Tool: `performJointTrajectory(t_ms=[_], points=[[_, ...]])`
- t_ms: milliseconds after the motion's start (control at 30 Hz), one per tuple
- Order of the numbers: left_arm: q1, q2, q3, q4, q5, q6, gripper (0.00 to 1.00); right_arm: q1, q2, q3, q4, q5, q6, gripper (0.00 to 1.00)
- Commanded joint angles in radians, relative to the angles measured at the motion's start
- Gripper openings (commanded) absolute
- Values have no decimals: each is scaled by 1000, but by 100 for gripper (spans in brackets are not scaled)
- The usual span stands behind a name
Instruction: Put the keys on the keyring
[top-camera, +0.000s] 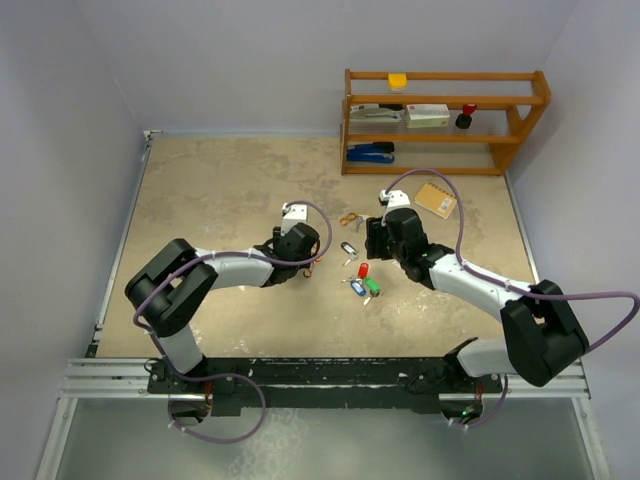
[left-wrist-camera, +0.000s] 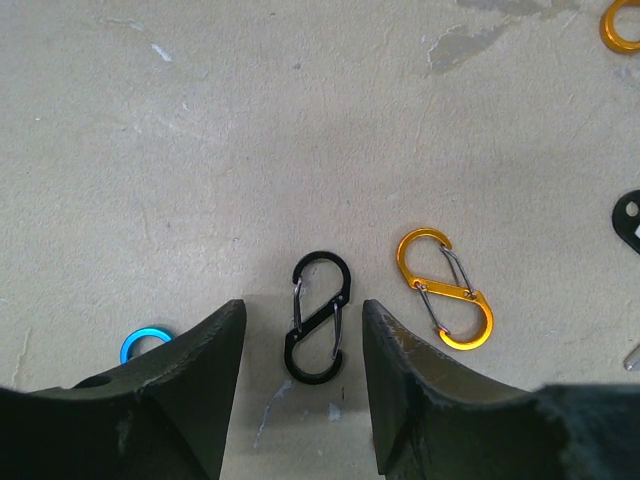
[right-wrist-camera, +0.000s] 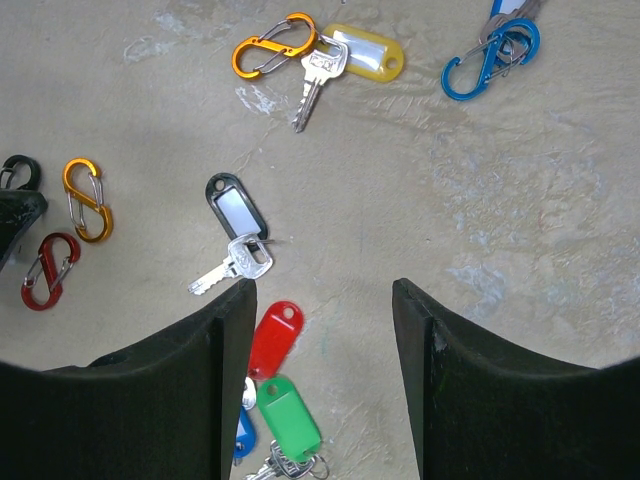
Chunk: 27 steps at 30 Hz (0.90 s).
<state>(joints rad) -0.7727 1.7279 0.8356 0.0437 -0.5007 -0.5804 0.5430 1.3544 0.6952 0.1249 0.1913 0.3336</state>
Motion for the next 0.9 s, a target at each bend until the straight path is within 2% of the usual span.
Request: performJointTrajectory(t_ms=[0, 267, 633, 867], points=[[-21, 44, 9, -85, -22, 11, 46, 5, -30, -6, 19, 16, 10, 60], [-28, 65, 26, -87, -41, 16, 40, 5, -28, -5, 19, 17, 10, 60], [-31, 63, 20, -97, -42, 10, 21, 5, -26, -6, 22, 16, 10, 60], [-31, 55, 16, -97, -45, 7, 12, 5, -29, -5, 19, 16, 10, 60]])
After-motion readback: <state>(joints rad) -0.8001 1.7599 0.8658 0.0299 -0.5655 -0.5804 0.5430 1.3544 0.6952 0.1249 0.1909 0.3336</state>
